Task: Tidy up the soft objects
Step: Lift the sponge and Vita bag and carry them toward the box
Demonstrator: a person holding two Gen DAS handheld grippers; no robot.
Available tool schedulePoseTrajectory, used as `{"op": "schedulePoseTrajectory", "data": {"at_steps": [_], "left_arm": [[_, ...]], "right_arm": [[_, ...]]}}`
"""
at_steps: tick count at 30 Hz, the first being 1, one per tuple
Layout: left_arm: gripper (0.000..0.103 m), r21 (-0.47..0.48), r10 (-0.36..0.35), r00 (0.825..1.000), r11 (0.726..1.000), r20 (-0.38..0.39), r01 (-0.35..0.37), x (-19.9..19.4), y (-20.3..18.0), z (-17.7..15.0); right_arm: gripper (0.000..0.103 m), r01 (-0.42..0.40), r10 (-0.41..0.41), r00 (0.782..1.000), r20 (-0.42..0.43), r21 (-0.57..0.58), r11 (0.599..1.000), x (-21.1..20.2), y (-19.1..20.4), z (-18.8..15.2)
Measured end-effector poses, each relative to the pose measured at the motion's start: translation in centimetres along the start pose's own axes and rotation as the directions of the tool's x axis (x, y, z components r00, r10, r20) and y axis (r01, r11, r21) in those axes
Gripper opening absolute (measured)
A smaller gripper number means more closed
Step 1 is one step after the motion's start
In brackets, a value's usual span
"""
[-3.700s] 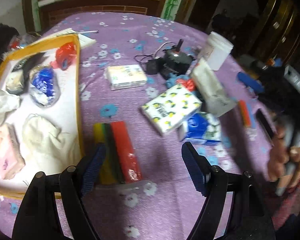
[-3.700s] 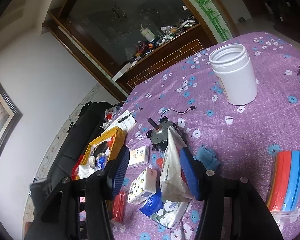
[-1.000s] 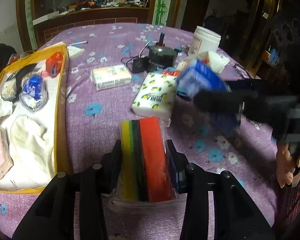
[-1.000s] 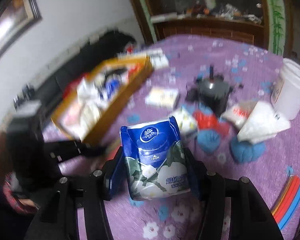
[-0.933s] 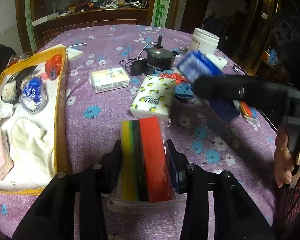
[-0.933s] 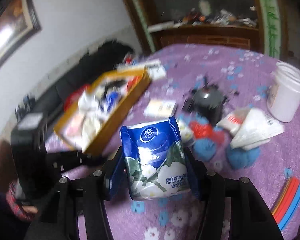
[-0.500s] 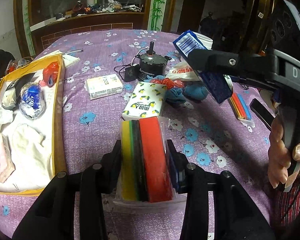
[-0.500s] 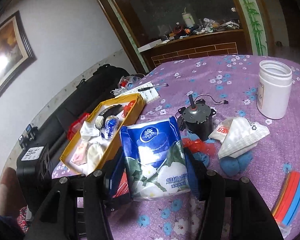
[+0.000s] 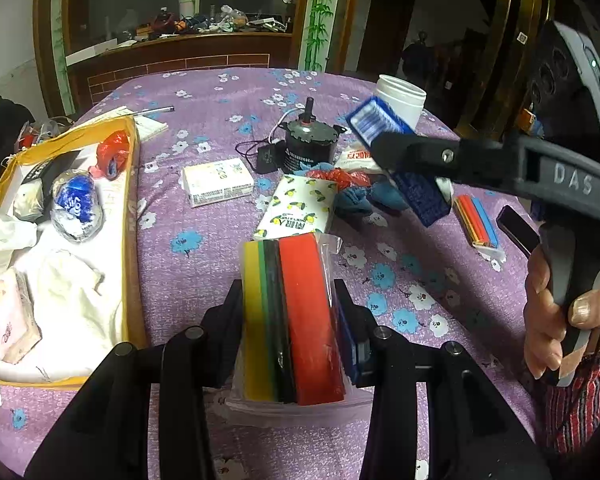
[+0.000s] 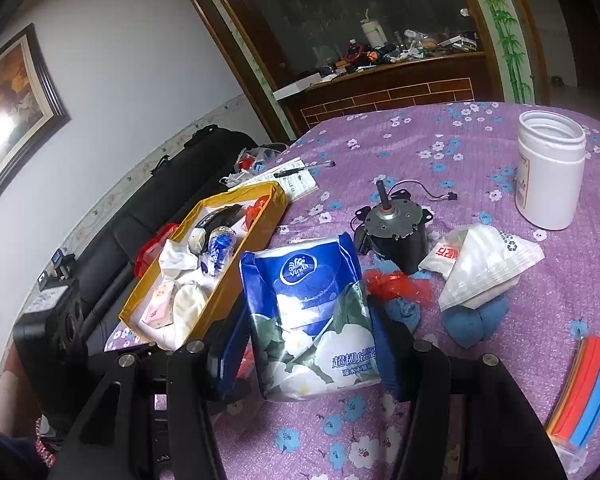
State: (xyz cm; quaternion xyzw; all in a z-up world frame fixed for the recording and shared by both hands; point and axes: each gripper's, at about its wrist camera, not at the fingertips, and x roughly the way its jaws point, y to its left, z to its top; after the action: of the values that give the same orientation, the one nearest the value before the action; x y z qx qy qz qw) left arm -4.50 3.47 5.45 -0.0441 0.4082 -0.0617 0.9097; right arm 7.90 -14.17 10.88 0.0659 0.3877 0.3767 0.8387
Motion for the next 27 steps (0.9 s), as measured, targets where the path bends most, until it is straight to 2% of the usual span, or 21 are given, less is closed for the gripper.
{"op": "schedulePoseTrajectory", "data": {"at_steps": [14, 20, 27], "left_arm": [[0.039, -0.068, 0.042, 0.996, 0.997, 0.082, -0.036, -3.5, 2.5, 0.6], [0.039, -0.145, 0.114, 0.987, 0.985, 0.111, -0.097, -6.0, 6.0, 0.0], [0.039, -0.225, 0.137, 0.981, 0.969, 0.136, -0.105, -6.8, 10.1, -0.2]], "right_arm": [[0.057, -0.018, 0.018, 1.0, -0.013, -0.015, 1.0, 0.5, 0.8, -0.4], [0.057, -0.05, 0.047, 0.998, -0.047, -0.056, 0.997, 1.3, 2.4, -1.1], [0.057, -0.061, 0.055, 0.996, -0.066, -0.09, 0.994, 2.0, 3.8, -1.8]]}}
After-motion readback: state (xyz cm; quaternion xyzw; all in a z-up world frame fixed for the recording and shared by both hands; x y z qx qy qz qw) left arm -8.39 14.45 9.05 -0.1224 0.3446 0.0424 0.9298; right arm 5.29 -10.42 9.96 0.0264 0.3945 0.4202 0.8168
